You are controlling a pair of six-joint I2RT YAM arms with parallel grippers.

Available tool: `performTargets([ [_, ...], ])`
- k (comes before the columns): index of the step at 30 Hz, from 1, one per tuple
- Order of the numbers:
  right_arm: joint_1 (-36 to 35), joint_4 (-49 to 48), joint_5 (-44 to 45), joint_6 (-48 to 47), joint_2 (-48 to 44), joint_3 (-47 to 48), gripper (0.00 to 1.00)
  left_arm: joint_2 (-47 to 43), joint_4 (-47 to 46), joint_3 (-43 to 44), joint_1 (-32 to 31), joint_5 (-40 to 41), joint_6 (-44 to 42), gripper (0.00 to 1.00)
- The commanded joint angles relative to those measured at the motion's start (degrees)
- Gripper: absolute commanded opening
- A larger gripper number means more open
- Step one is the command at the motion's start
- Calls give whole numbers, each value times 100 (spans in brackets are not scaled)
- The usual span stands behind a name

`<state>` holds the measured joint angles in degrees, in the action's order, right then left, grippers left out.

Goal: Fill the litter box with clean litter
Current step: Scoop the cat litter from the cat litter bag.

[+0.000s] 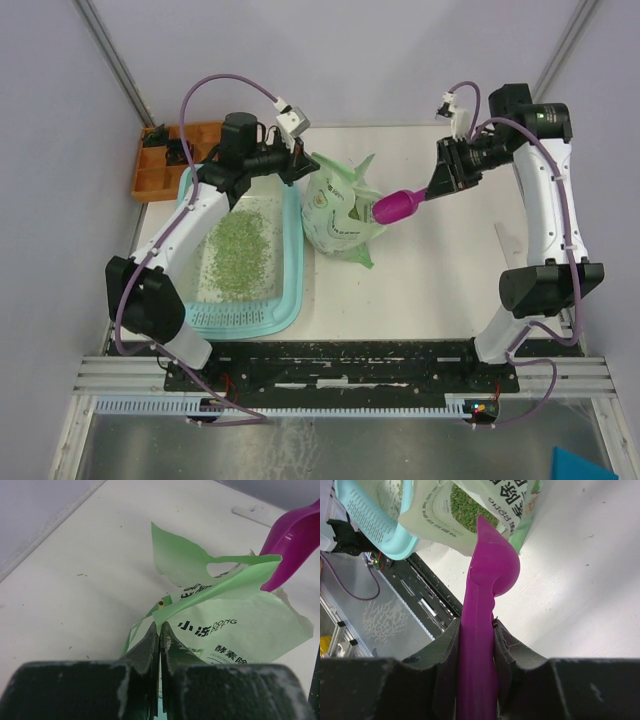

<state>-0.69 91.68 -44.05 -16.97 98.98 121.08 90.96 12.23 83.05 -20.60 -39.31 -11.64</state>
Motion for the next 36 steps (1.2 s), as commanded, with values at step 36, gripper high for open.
performTargets([
  [36,-3087,-2034,3697,601,1479,330,2,-219,-1469,259,-229,246,760,3],
])
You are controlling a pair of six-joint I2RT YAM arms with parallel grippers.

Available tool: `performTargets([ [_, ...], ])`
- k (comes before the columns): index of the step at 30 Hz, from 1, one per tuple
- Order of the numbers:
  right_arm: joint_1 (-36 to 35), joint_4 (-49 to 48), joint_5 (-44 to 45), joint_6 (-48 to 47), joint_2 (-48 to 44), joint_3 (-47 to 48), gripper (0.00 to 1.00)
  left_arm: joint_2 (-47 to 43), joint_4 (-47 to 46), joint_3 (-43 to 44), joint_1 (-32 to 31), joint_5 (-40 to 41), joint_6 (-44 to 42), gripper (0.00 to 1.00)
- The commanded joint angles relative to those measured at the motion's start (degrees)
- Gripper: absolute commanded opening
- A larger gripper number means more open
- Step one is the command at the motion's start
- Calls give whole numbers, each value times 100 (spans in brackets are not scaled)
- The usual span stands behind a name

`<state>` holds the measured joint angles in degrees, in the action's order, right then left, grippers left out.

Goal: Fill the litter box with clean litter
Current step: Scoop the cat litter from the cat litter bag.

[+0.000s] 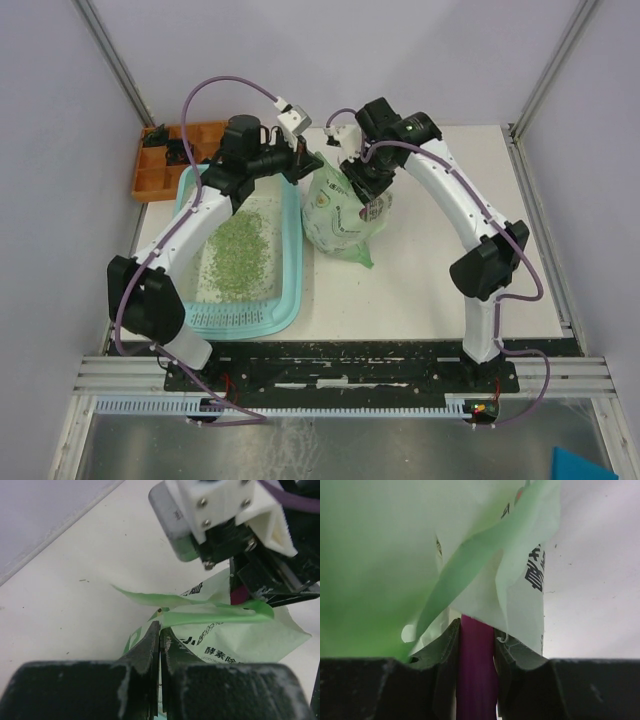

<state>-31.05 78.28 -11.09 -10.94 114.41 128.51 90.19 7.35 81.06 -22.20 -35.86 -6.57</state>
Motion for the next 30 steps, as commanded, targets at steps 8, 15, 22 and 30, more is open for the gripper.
performTargets([
  [8,-79,-1468,333,115,-225,-1708,2,-32,-1035,493,-118,-71,313,3],
  [15,-82,-2233,199,324,-332,-2783,2,47,-1002,497,-120,-29,323,3],
  [22,-85,-2667,-154,533,-141,-3344,2,121,-963,515,-121,-26,342,3],
  [30,-40,-2843,-450,768,-60,-3337,2,250,-1007,569,-164,-28,379,3],
])
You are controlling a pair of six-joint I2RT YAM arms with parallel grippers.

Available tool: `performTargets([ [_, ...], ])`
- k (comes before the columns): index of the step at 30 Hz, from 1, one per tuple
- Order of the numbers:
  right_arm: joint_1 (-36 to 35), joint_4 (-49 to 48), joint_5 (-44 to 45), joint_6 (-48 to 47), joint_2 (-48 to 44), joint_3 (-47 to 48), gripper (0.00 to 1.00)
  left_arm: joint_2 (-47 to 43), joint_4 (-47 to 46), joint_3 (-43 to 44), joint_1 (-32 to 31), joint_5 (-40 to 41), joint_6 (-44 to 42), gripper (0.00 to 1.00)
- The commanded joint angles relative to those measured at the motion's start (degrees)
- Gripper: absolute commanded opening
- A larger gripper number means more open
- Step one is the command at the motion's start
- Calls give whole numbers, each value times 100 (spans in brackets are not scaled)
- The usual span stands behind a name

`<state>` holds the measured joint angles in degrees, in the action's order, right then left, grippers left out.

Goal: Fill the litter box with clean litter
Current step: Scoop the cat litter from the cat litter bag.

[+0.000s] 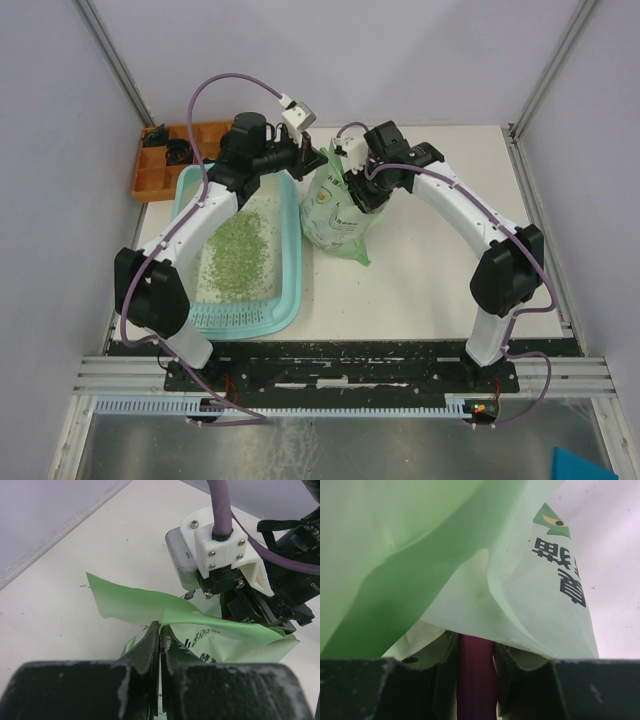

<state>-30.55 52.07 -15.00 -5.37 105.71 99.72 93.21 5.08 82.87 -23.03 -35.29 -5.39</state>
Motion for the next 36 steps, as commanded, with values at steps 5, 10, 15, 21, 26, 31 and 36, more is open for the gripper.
performTargets([
  [5,240,-314,-604,420,536,-588,2,-23,-828,369,-91,-92,279,3],
  [10,635,-373,-1547,604,476,-834,2,31,-881,360,-131,-101,318,3],
  [15,828,-644,-2330,831,428,-1139,2,94,-921,396,-181,-93,354,3],
  [21,834,-618,-2683,863,301,-1152,2,165,-913,439,-235,-53,363,3],
  [26,845,-343,-3265,783,259,-1003,2,232,-912,508,-288,-40,363,3],
  [31,853,-1,-4175,769,271,-696,2,281,-904,570,-309,-13,355,3],
  [36,855,400,-4596,861,277,-217,2,306,-904,602,-331,13,348,3],
])
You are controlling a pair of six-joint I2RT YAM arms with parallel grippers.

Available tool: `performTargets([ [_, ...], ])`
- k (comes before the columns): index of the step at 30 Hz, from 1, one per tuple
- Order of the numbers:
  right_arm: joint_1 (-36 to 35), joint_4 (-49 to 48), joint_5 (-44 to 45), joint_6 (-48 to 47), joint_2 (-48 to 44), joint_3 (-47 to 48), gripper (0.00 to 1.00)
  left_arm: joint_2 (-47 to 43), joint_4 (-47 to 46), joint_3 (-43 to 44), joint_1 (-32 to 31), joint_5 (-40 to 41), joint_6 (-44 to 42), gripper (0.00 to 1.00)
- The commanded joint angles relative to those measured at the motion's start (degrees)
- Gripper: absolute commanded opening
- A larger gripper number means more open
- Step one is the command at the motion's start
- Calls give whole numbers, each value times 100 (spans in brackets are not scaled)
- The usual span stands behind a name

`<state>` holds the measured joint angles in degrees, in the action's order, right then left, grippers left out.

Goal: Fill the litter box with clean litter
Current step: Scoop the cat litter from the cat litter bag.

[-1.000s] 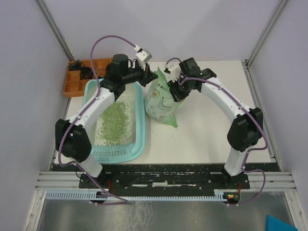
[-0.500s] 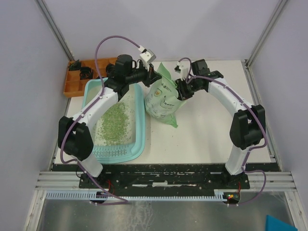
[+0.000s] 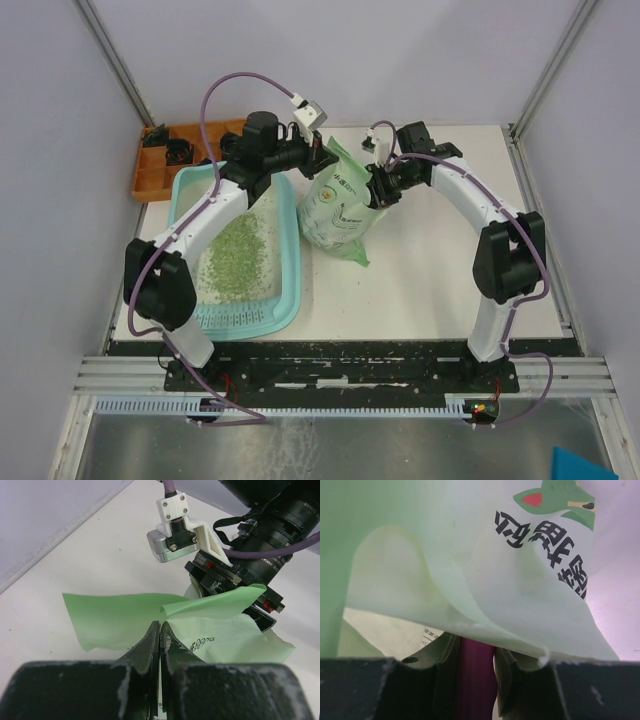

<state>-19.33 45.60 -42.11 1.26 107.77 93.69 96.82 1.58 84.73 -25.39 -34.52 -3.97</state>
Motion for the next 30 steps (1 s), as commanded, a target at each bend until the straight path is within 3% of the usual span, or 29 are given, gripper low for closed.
performTargets([
  [1,-263,1119,-1905,199,85,491,2,-45,-554,433,-98,-56,203,3],
  [10,-103,790,-2082,642,-91,578,2,17,-554,588,-131,-10,190,3],
  [19,310,150,-2988,1345,-128,347,2,-71,-529,573,-138,92,128,3],
  [30,489,76,-3041,1485,-330,387,2,-399,-383,502,-133,311,-109,6],
])
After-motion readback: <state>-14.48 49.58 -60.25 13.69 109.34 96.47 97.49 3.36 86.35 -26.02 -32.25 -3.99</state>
